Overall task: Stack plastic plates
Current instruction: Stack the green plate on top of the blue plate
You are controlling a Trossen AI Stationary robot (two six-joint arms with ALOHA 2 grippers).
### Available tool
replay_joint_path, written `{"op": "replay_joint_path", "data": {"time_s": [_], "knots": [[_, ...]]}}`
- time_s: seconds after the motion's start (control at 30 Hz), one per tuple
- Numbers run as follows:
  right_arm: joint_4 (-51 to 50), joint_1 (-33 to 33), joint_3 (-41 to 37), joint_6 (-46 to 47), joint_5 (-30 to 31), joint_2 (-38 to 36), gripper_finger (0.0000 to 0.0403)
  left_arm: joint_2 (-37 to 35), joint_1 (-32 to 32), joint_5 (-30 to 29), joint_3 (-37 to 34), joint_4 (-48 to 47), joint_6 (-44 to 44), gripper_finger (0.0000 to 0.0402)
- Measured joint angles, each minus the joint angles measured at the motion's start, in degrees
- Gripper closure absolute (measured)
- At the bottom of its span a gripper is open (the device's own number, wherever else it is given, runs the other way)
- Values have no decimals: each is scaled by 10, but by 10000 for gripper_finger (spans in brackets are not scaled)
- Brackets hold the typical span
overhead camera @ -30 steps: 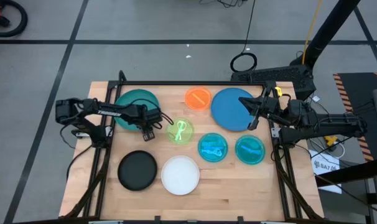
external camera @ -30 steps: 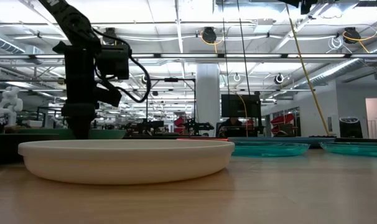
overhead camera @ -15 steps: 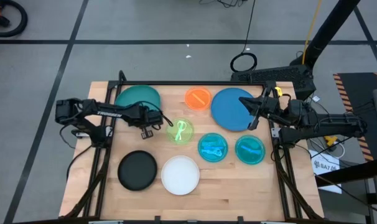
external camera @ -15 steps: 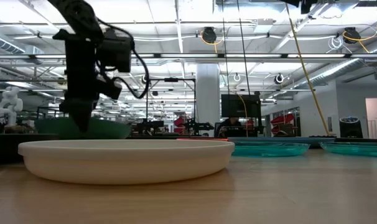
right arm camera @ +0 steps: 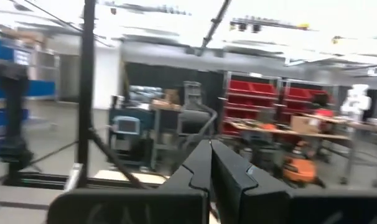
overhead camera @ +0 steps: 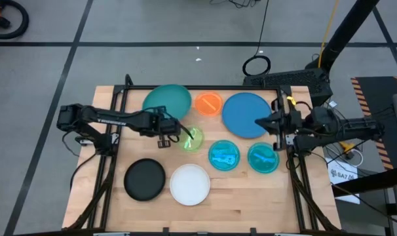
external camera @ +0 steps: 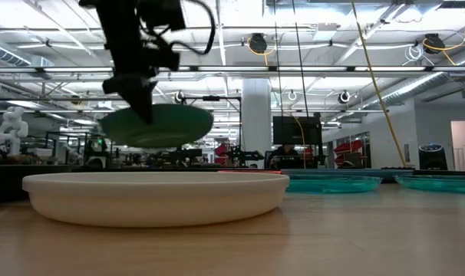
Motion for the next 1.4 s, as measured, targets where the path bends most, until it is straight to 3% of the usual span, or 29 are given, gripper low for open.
{"op": "replay_joint_path", "data": {"time_s": [0.37, 0.93, 1.17, 1.4], "knots": [[51, 115, 0, -2, -72, 7, 401, 0, -30, 4, 53, 119, 192, 389], [81, 237, 0, -22, -72, 22, 401, 88, -29, 73, 53, 394, 353, 389], [71, 247, 0, -47, -71, 15, 401, 156, -10, 83, 155, 351, 356, 389], [52, 247, 0, -43, -70, 6, 401, 243, 10, 137, 274, 258, 362, 389]]}}
